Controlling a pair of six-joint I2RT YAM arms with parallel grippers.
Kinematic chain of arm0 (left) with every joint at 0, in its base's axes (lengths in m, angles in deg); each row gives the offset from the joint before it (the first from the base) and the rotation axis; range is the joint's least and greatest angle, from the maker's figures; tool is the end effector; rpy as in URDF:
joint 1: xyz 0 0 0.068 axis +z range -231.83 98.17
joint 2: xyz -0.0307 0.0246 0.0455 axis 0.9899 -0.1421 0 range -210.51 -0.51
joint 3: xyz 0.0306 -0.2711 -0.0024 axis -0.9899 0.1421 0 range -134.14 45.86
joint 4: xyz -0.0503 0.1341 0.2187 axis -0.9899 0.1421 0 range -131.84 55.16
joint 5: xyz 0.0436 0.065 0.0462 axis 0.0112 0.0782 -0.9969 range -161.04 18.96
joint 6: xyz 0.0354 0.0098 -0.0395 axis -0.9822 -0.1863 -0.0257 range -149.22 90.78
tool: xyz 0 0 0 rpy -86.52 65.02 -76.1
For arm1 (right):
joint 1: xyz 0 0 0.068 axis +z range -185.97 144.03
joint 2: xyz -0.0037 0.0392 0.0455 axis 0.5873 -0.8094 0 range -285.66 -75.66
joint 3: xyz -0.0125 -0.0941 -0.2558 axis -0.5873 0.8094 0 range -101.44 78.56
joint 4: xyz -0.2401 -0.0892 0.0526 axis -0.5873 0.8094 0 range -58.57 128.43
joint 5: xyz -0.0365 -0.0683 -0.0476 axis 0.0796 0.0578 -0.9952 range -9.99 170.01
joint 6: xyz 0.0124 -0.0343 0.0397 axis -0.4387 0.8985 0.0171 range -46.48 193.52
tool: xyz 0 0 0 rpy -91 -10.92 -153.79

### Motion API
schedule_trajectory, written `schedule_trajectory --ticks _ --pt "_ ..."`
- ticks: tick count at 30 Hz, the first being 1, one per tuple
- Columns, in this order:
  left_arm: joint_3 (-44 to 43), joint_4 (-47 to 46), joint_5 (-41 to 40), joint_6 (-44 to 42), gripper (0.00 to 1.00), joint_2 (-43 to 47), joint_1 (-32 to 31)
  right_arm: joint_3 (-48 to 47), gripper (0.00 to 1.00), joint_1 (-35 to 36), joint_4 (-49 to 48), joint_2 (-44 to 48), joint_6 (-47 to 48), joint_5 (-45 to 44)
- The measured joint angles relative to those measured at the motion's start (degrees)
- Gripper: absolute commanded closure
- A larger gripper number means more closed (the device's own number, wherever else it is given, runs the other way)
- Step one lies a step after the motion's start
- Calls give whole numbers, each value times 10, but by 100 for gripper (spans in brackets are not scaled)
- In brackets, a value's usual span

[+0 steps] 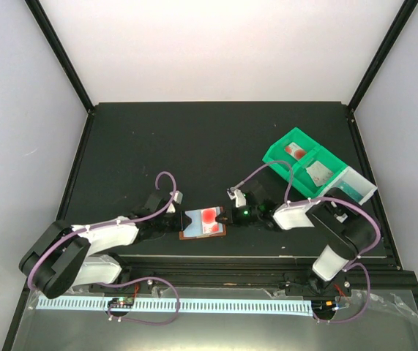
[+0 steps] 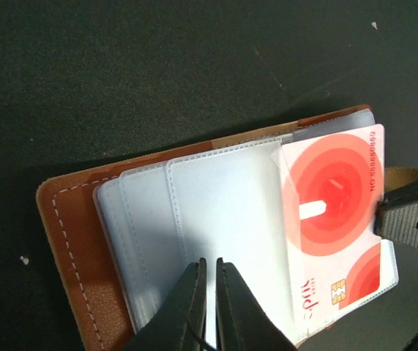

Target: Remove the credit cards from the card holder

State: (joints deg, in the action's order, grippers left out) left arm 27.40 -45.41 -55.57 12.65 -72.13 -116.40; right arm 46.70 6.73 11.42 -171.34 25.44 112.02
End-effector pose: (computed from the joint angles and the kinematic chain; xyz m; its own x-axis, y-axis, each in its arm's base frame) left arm 0.1607 -0.1223 0.1215 -0.9269 -0.1426 -0.3472 0.0946 0.8063 -0.5838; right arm 0.1954 0.2059 0.1107 -0.9770 -0.0430 -0.2090 -0.1934 0.5924 0.7821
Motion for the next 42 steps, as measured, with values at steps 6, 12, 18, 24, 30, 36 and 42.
schedule_trajectory --ticks 6,12,18,24,30,36,42 --pt "-23 33 1 -8 70 4 0 19 99 -6 30 54 13 -11" --pt "-49 65 28 -17 44 66 0 35 99 -7 47 117 17 -19" --pt "-49 59 85 -7 34 153 0 59 99 -7 40 172 4 -11" --pt "-12 14 137 35 34 230 0 76 99 -6 -14 210 -40 21" --pt "27 -32 169 88 37 283 0 88 99 4 -94 239 -102 41" --pt "56 -93 181 136 66 300 -1 94 99 17 -181 240 -158 42" --pt "81 -155 191 172 98 302 -1 96 99 20 -233 227 -187 45"
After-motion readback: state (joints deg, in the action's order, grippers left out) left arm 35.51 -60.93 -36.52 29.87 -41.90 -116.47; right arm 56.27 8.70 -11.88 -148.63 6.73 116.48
